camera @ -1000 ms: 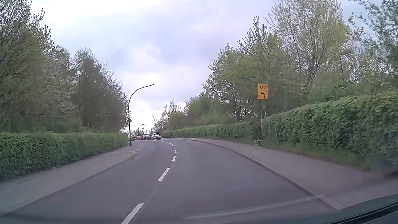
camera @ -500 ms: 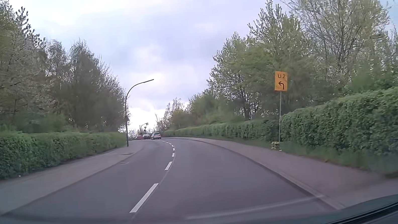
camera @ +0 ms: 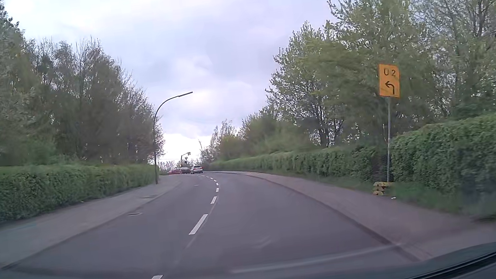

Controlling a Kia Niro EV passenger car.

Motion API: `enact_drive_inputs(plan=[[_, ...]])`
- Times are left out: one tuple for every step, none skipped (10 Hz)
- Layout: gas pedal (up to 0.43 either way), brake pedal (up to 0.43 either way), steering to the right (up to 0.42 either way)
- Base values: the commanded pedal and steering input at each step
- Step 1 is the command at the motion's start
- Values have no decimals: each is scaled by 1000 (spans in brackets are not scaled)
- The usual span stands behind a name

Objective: Follow the waypoints while adhering to traffic rules and regulations

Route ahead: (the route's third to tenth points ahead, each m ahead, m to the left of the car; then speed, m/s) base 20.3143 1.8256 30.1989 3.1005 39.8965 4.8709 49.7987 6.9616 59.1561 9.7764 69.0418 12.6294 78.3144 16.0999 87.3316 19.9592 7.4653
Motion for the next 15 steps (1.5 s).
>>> enact_drive_inputs(plan=[[209,0,-27],[220,0,-26],[248,0,-27],[248,0,-26],[260,0,-27],[260,0,-27],[260,0,-27],[260,0,-27],[260,0,-28],[248,0,-32],[248,0,-36],[248,0,-36],[248,0,-35],[248,0,-34],[248,0,-31]])
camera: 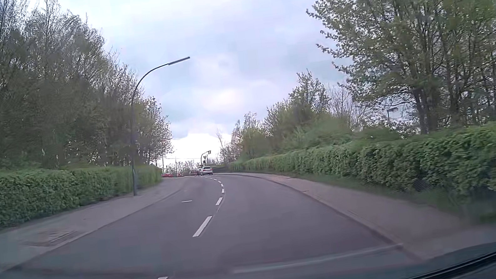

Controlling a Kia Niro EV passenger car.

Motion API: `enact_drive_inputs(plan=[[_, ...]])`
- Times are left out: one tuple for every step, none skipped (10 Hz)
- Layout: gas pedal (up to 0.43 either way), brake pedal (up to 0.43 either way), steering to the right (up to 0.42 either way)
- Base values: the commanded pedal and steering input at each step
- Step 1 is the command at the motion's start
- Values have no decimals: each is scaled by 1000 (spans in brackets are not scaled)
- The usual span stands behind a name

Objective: Follow the waypoints while adhering to traffic rules and regulations

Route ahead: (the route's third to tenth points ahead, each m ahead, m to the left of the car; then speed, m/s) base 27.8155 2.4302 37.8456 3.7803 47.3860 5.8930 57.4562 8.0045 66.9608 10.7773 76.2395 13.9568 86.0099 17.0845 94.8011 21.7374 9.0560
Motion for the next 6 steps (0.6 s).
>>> enact_drive_inputs(plan=[[248,0,-29],[228,0,-28],[220,0,-26],[197,0,-24],[169,0,-21],[169,0,-20]])
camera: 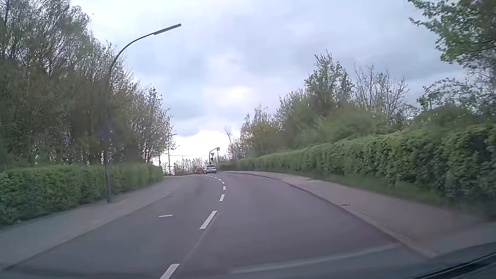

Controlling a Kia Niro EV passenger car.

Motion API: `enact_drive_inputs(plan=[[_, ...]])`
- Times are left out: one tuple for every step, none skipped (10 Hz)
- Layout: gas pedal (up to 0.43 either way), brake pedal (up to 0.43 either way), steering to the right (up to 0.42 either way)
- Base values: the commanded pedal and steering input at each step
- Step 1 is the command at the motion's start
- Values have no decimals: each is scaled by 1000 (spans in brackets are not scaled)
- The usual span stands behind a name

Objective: Follow the waypoints while adhering to traffic rules and regulations

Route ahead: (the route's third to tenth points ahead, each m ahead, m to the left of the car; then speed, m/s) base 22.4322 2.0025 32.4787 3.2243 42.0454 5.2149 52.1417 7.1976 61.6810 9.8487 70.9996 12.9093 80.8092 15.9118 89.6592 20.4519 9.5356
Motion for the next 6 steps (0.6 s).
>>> enact_drive_inputs(plan=[[169,0,-18],[177,0,-16],[177,0,-16],[177,0,-17],[177,0,-23],[177,0,-25]])
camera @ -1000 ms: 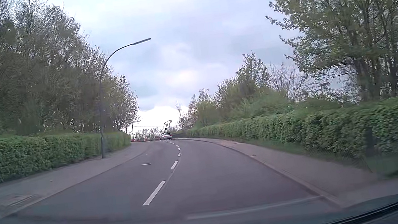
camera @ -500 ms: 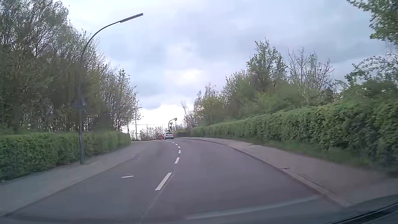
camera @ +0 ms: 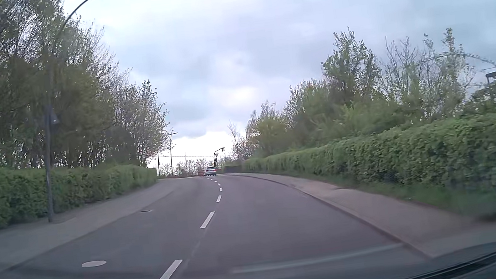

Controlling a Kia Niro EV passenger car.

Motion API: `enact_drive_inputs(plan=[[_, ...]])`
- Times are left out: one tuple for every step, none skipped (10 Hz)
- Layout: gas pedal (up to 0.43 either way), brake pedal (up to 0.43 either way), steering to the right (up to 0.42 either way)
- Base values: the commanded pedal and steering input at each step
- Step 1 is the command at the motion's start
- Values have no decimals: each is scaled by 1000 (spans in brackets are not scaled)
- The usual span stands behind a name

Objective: Follow the waypoints while adhering to traffic rules and regulations

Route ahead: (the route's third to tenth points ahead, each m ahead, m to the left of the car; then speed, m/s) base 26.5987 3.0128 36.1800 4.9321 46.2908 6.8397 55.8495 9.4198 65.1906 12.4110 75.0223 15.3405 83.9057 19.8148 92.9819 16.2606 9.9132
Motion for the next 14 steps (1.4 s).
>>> enact_drive_inputs(plan=[[169,0,-25],[157,0,-25],[157,0,-25],[138,0,-26],[138,0,-27],[138,0,-28],[130,0,-28],[130,0,-29],[118,0,-28],[118,0,-29],[118,0,-28],[118,0,-28],[118,0,-28],[118,0,-28]])
